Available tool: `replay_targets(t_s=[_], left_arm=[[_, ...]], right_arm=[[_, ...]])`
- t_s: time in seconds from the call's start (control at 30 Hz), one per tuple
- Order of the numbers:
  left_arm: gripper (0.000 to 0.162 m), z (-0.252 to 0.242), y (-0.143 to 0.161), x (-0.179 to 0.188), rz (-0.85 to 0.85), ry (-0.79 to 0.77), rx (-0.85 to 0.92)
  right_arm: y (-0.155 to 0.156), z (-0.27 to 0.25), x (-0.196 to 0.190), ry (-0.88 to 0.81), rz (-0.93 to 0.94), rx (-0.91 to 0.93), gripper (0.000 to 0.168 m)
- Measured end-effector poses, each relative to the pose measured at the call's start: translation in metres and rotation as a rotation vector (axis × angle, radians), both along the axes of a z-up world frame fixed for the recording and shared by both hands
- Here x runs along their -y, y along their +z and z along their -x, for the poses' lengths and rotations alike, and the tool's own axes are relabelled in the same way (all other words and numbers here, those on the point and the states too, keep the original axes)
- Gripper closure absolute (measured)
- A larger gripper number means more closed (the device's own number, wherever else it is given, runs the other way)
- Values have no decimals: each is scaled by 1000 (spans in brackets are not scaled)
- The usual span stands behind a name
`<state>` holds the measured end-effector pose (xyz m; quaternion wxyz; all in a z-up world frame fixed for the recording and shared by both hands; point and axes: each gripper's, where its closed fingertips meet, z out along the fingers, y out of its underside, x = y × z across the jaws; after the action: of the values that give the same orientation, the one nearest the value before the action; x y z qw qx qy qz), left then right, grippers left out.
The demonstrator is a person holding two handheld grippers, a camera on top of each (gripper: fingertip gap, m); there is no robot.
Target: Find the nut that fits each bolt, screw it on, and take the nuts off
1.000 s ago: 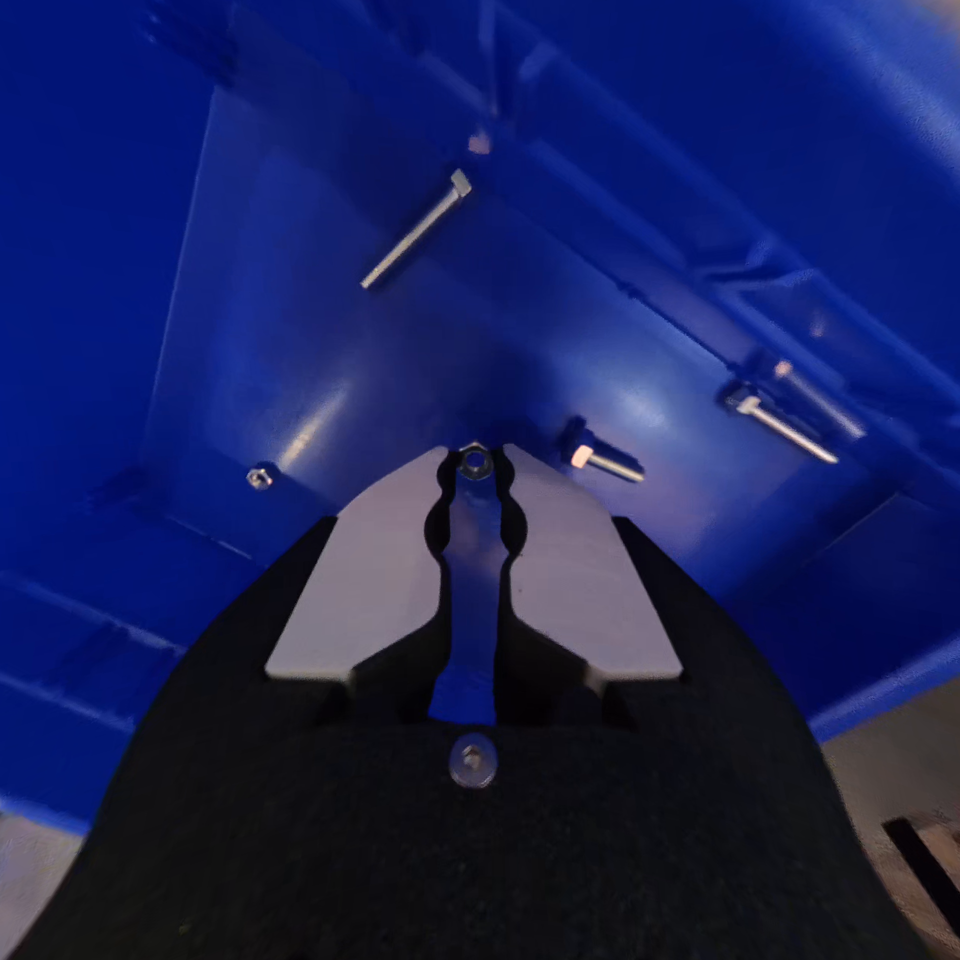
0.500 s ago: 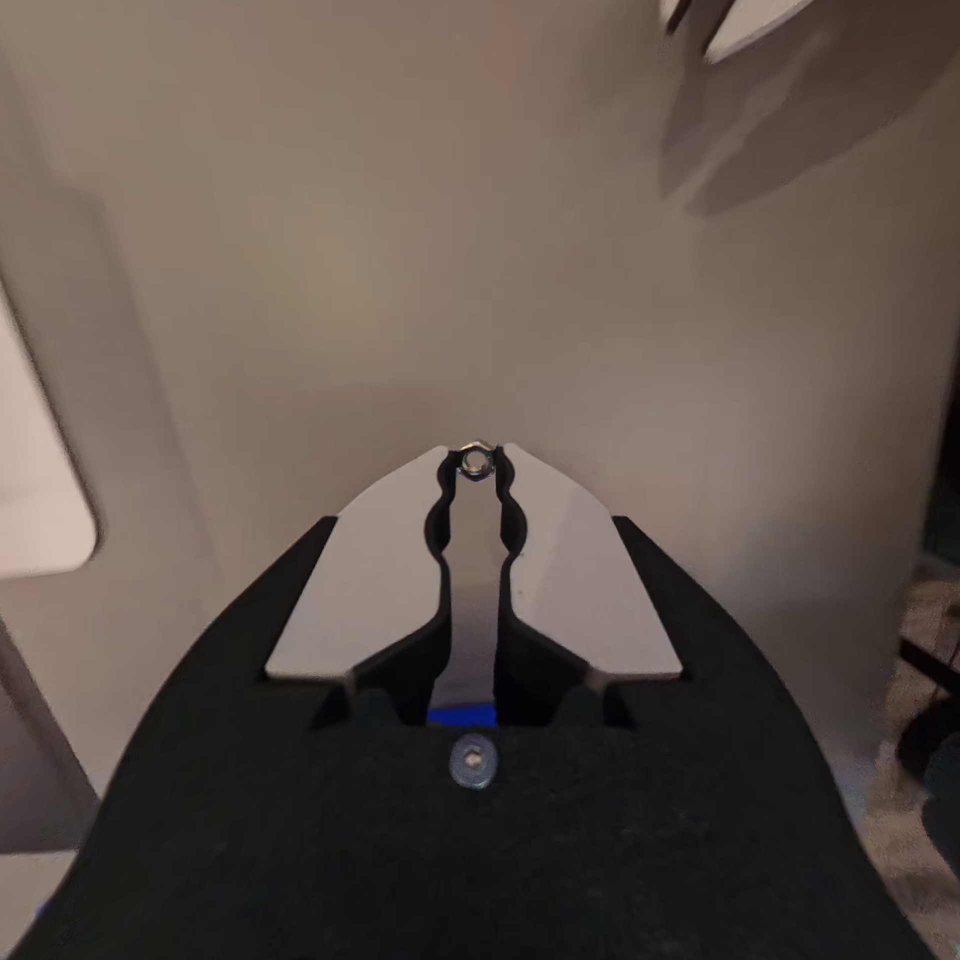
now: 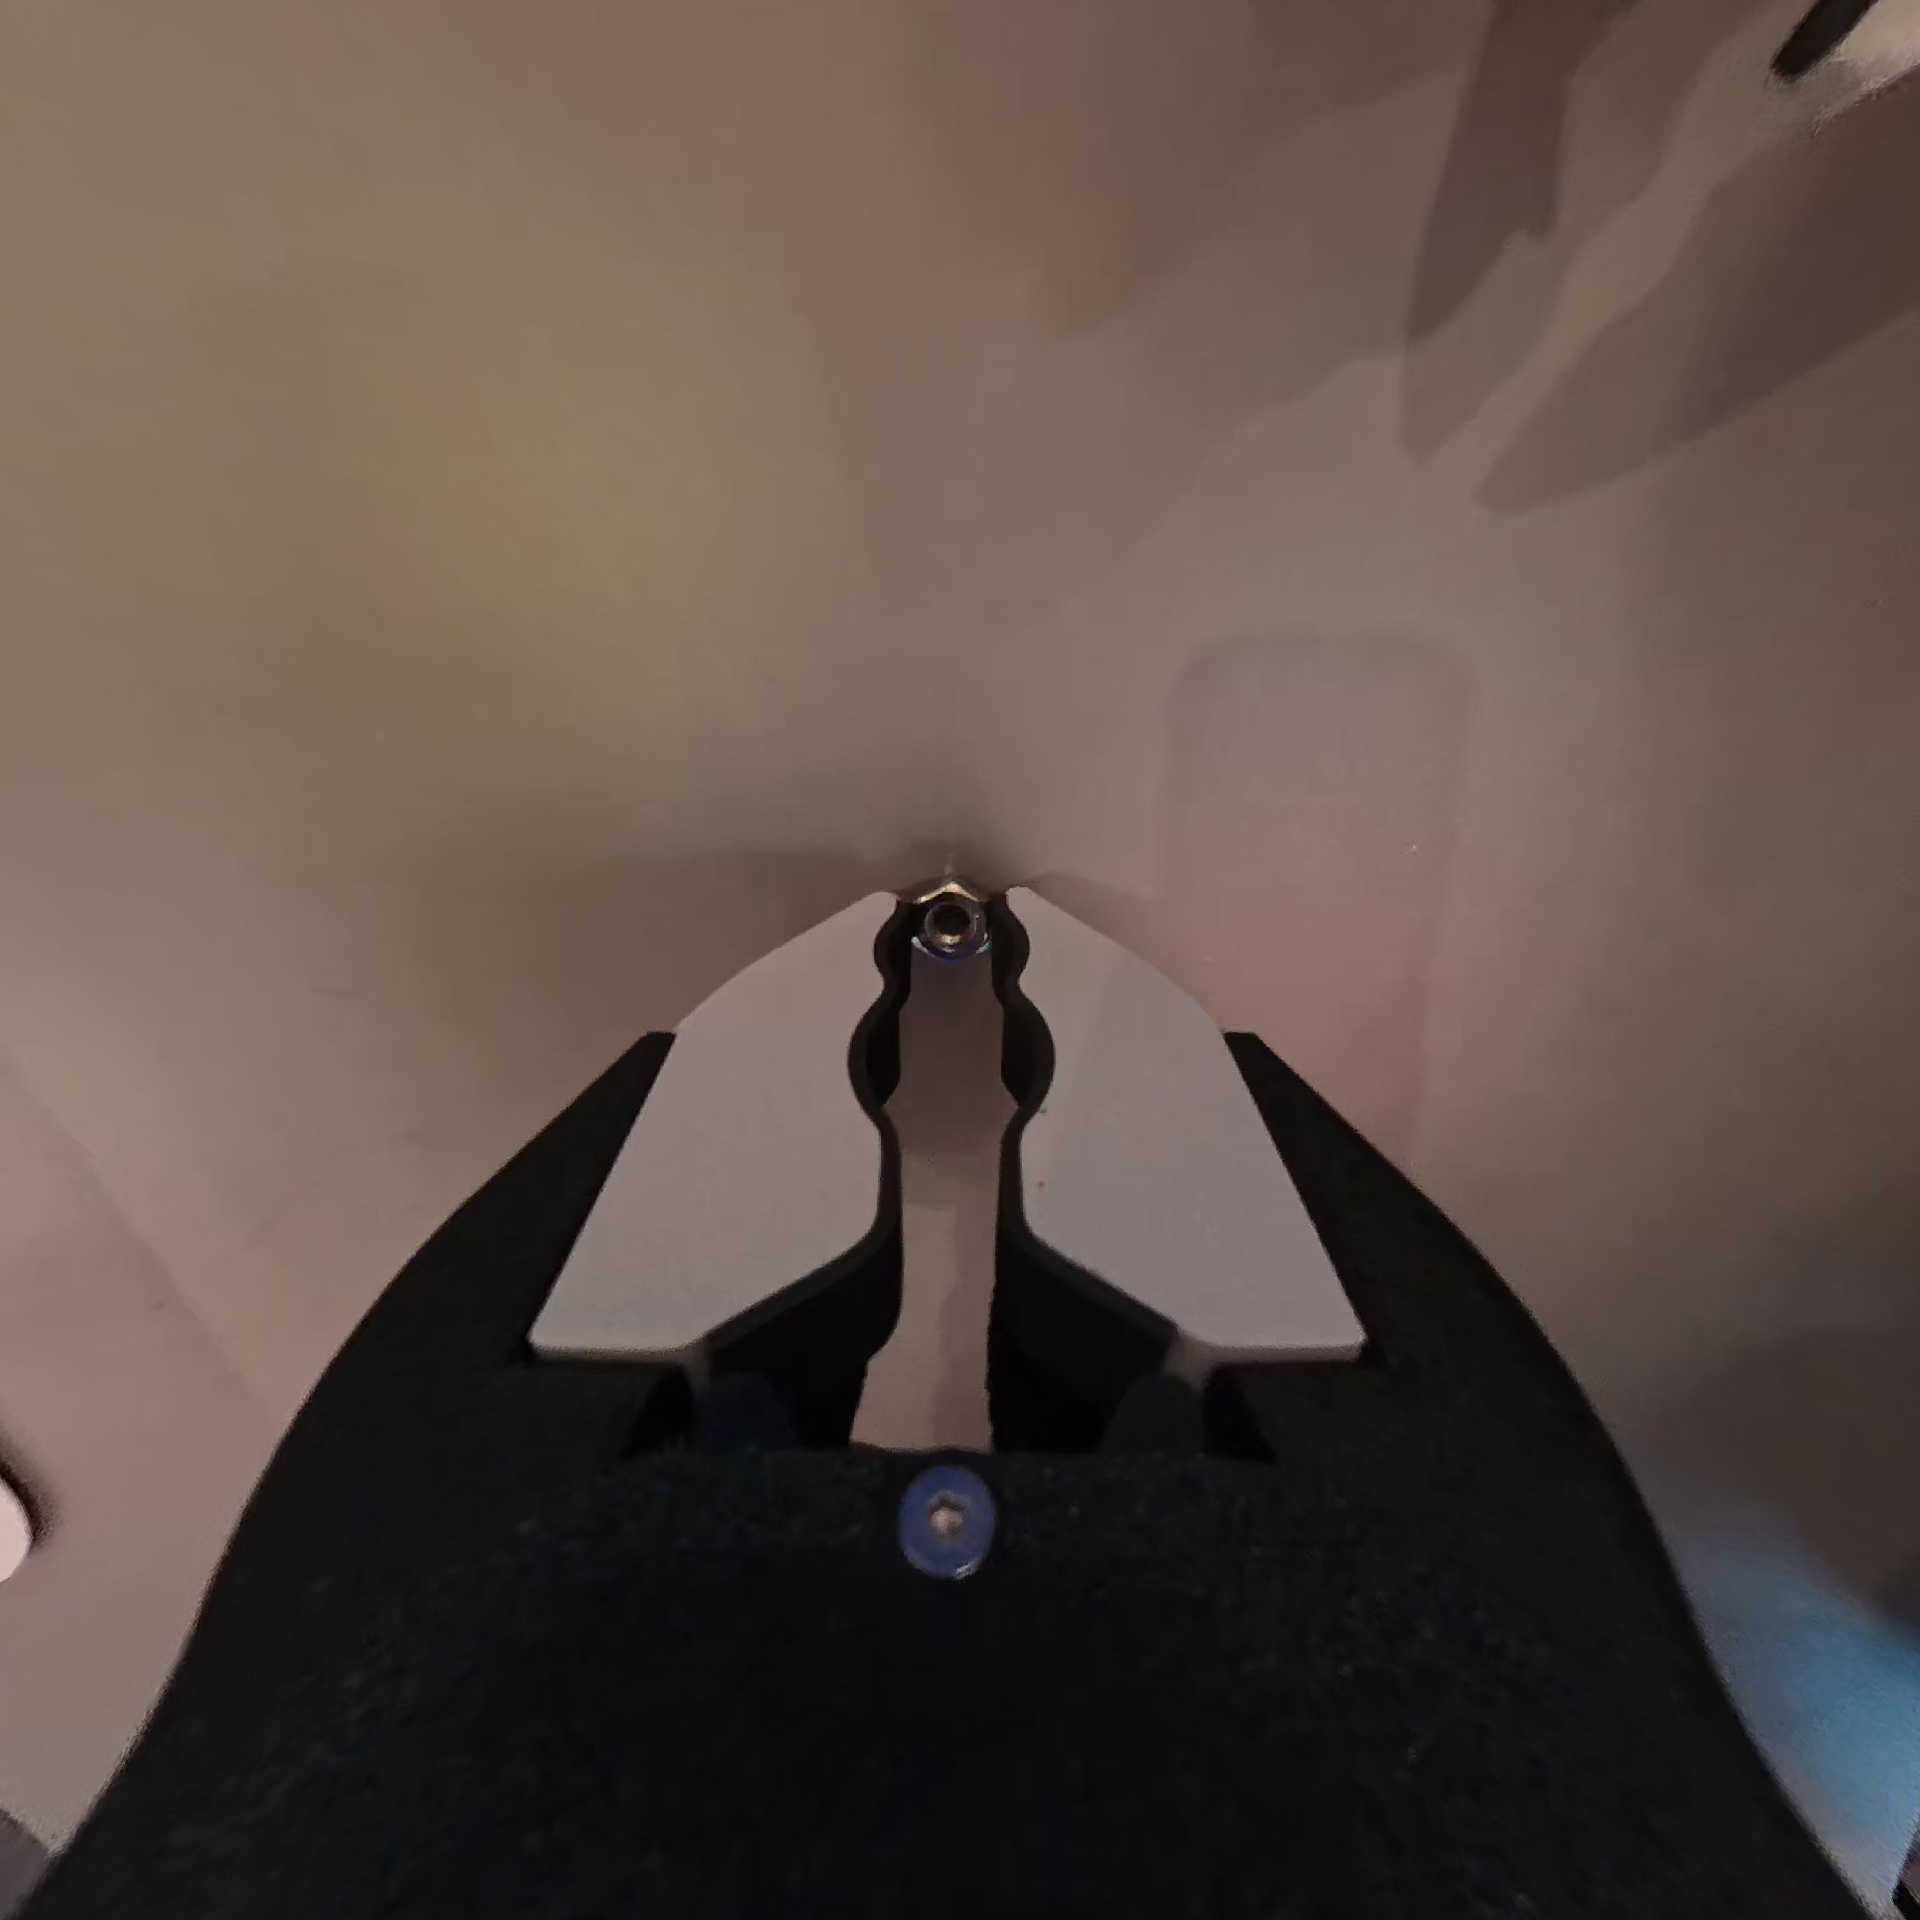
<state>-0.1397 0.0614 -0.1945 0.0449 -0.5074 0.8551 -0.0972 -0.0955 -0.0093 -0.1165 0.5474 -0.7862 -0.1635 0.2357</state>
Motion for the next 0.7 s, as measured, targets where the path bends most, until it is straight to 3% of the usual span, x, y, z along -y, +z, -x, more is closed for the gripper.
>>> replay_targets(t_s=[0.07, 0.2, 0.3, 0.4, 0.53, 0.7], left_arm=[[148, -1, 0, 0, 9, 23, 21], [131, 6, 11, -5, -16, 104, 89], [130, 17, 45, 0, 48, 282, 335], [130, 45, 72, 8, 144, 572, 635], [132, 87, 82, 52, 321, 798, 933], [133, 125, 85, 68, 294, 964, 1144]], right_arm=[[-1, 2, 0, 7, 2, 7, 159], [-2, 4, 1, 7, 0, 27, 159], [-6, 5, 3, 14, 18, 58, 158], [-20, 8, 9, 79, 90, 134, 157], [-25, 5, 3, 117, 148, 295, 145], [-17, 14, -29, 244, 301, 454, 138]])
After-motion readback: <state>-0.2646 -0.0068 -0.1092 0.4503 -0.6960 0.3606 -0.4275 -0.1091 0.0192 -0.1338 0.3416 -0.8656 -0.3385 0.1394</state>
